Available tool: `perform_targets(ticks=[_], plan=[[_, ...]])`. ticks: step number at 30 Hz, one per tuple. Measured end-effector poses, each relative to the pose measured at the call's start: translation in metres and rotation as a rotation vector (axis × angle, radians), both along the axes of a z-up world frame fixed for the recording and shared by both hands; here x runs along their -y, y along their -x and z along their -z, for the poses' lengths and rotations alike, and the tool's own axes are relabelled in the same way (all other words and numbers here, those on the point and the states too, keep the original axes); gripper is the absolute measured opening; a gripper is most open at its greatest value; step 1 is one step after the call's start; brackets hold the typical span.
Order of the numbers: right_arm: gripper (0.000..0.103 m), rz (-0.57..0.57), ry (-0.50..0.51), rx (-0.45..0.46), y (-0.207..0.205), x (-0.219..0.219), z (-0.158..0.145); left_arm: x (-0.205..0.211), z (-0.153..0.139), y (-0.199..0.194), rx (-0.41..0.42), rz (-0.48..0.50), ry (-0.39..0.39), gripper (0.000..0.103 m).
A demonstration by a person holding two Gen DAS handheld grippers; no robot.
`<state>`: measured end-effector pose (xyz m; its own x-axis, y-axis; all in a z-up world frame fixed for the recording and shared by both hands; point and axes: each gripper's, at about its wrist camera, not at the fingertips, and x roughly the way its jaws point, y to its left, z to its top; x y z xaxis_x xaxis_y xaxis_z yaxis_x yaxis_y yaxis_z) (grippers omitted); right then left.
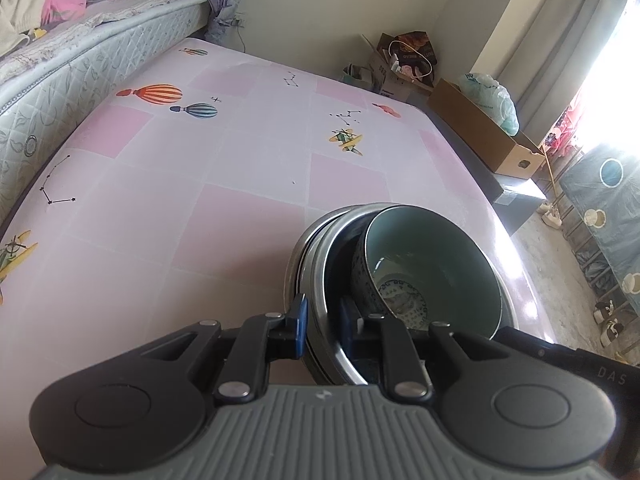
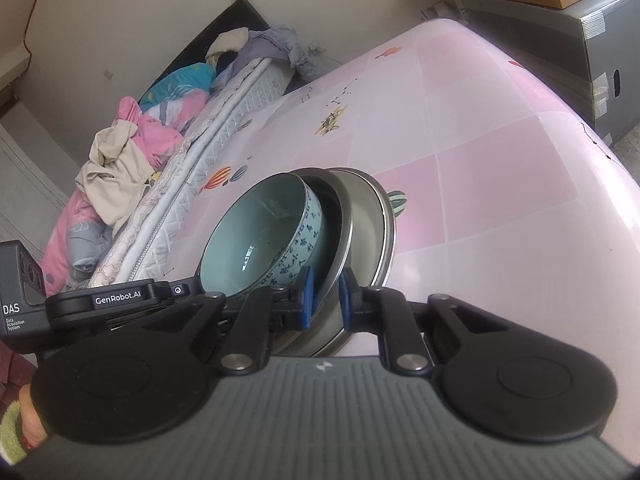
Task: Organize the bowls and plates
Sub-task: 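Carry the steel bowl over the plate stack and lower it, then open both grippers to release the steel bowl on the plates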
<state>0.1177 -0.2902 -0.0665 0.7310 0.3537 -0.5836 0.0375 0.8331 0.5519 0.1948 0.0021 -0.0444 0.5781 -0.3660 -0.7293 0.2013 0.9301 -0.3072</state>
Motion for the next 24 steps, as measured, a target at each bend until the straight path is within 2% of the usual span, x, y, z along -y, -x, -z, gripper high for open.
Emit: perform_targets(ticks=[11,14,17,19,24], plan=[[0.011,0.004,0.006,0.000,-0.007,0.003,0.001,-0.001,0.000,-0.004,-0.017,-0.007,0.021,0.018],[0.014,0.002,-0.007,-0.010,-0.009,0.005,0.002,0.000,0.000,-0.004,-0.016,-0.009,0.021,0.018],[0.016,0.011,-0.018,-0.028,-0.010,0.008,0.002,0.002,-0.002,-0.002,-0.004,-0.013,-0.004,0.025],[0.022,0.021,-0.011,-0.030,-0.009,0.008,0.001,0.002,-0.004,0.000,0.012,-0.022,-0.028,0.036],[0.039,0.037,0.015,-0.019,-0.001,0.008,-0.006,-0.004,-0.009,0.007,0.030,-0.034,-0.016,0.049]])
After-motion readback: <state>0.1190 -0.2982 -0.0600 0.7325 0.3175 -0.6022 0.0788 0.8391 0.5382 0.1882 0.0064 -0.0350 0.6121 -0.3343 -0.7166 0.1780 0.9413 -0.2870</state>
